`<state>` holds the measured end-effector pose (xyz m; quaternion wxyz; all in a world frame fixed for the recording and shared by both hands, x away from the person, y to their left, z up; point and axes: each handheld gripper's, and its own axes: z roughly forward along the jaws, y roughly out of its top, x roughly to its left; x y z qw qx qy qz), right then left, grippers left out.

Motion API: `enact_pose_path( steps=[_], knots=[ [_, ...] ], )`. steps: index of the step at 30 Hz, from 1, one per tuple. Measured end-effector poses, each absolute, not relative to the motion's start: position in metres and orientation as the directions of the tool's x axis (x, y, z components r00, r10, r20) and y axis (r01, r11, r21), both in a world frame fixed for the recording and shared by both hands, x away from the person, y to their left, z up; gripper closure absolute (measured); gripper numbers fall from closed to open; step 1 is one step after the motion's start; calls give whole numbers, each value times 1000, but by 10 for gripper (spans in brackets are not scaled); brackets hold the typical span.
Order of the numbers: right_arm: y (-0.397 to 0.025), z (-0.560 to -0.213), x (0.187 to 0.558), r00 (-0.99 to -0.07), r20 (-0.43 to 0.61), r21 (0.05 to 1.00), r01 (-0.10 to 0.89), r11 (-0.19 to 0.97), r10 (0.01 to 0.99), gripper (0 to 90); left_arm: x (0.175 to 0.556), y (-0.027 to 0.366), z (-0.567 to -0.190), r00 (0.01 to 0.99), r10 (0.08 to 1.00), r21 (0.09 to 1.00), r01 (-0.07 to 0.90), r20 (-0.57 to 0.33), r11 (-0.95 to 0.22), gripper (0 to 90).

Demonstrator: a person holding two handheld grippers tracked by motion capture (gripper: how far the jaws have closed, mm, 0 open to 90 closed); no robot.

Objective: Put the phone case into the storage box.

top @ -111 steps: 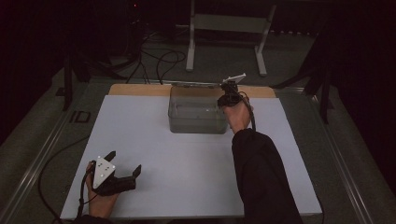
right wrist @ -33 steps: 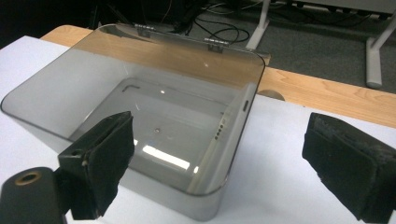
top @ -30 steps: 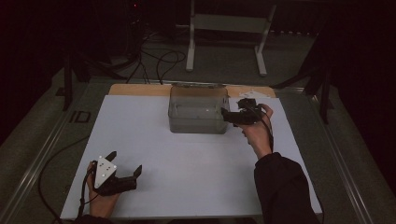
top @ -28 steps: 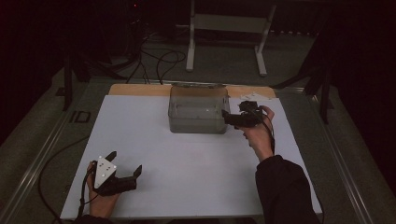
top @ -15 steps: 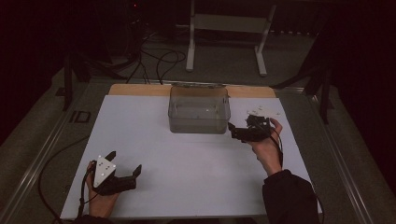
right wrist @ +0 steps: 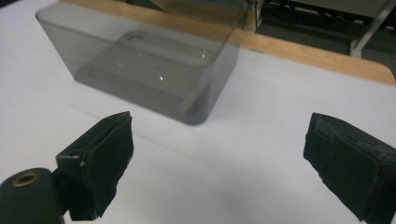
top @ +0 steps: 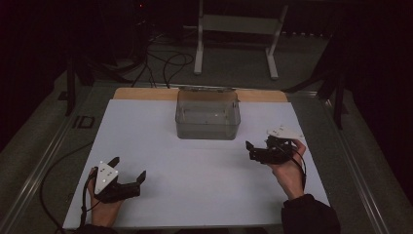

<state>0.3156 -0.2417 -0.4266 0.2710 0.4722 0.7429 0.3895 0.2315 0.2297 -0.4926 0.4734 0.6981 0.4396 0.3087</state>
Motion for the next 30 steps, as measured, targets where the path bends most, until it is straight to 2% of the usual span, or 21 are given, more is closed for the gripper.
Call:
enact_pose_path(
  steps=[6,11,20,30],
  knots=[
    [-255,-439,302,-394,-36,856,463,232,918,86,233,231,-491,426,905,933,321,9,-160,3],
    [-260,-448,289,-399,-87,870,416,265,913,86,233,233,-488,428,904,934,319,9,-161,3],
    [-275,-463,265,-407,-35,908,368,200,913,86,233,238,-486,430,903,938,313,1,-151,3],
    [-280,-476,244,-437,-61,934,292,206,897,86,232,237,-487,442,897,938,307,10,-162,3]
  ],
)
